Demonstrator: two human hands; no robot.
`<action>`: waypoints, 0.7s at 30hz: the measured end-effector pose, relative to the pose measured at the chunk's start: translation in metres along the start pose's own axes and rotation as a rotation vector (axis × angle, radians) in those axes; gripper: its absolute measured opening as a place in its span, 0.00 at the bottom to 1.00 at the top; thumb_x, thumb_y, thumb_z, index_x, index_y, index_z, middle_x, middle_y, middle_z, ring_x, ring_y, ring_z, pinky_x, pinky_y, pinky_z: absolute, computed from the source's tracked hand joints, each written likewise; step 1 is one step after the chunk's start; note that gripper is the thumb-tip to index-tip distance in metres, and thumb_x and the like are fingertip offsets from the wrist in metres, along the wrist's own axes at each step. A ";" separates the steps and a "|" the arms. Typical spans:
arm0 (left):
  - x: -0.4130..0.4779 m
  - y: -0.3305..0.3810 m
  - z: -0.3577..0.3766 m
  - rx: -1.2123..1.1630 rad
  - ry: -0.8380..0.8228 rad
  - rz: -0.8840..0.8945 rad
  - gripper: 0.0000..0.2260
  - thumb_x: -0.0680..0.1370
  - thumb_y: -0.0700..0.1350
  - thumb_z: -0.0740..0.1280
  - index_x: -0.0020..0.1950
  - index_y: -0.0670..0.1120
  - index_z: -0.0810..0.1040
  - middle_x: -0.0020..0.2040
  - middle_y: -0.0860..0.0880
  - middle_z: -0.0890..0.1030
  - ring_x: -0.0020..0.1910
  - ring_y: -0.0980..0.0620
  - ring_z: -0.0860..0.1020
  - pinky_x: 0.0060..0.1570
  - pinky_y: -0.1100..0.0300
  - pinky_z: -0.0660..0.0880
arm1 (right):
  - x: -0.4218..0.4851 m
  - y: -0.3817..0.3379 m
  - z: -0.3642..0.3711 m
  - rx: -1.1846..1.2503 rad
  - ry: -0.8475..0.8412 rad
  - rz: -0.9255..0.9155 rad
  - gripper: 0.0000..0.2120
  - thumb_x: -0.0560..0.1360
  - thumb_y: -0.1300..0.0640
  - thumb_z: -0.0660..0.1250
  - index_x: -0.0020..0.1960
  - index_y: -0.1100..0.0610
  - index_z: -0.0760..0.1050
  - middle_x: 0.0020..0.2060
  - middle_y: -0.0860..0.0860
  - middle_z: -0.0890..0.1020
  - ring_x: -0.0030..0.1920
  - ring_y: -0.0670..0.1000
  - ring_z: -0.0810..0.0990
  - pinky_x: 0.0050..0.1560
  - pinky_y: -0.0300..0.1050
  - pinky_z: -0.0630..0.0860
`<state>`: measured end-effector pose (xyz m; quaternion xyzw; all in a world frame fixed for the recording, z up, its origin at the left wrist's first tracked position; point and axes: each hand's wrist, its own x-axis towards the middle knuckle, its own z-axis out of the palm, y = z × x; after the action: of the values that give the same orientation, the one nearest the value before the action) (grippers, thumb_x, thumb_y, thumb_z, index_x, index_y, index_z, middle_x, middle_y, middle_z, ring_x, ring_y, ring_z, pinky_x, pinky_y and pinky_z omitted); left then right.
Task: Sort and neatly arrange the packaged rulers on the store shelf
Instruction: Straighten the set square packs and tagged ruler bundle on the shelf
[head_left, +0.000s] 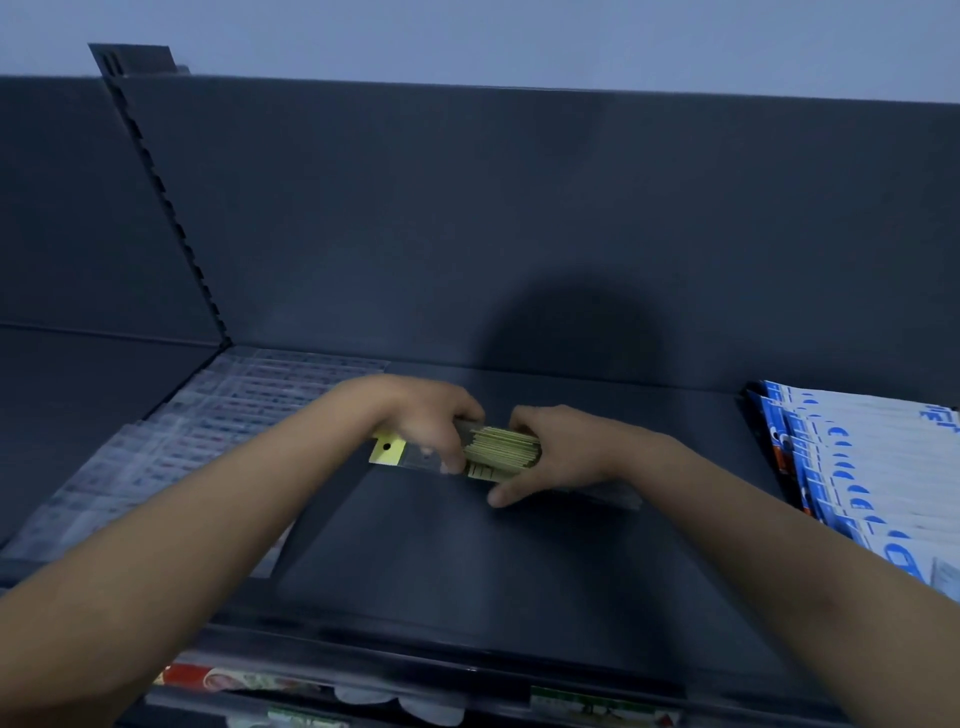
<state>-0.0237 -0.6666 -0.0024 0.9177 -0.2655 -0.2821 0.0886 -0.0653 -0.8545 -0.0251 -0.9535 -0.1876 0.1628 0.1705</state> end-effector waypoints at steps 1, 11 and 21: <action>0.000 -0.001 -0.001 -0.004 -0.012 0.014 0.12 0.67 0.46 0.75 0.39 0.50 0.71 0.36 0.52 0.74 0.34 0.54 0.71 0.35 0.58 0.65 | 0.000 0.002 0.000 -0.033 0.003 -0.018 0.29 0.56 0.30 0.74 0.47 0.45 0.69 0.42 0.42 0.76 0.42 0.42 0.74 0.38 0.43 0.71; 0.006 -0.010 0.002 0.068 0.248 0.171 0.13 0.69 0.57 0.74 0.47 0.51 0.78 0.42 0.51 0.78 0.41 0.51 0.76 0.43 0.51 0.73 | 0.002 0.014 -0.013 -0.214 0.119 -0.096 0.20 0.67 0.36 0.71 0.51 0.47 0.73 0.38 0.41 0.74 0.42 0.47 0.74 0.41 0.44 0.68; 0.036 -0.002 0.014 0.250 0.489 0.162 0.15 0.80 0.54 0.63 0.62 0.46 0.72 0.57 0.48 0.75 0.57 0.49 0.74 0.54 0.53 0.72 | 0.022 0.041 -0.015 -0.344 0.201 -0.023 0.22 0.75 0.38 0.62 0.58 0.53 0.65 0.53 0.52 0.74 0.50 0.53 0.74 0.42 0.46 0.67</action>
<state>-0.0057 -0.6839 -0.0318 0.9380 -0.3416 -0.0094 0.0583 -0.0278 -0.8847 -0.0329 -0.9779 -0.2055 0.0303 0.0249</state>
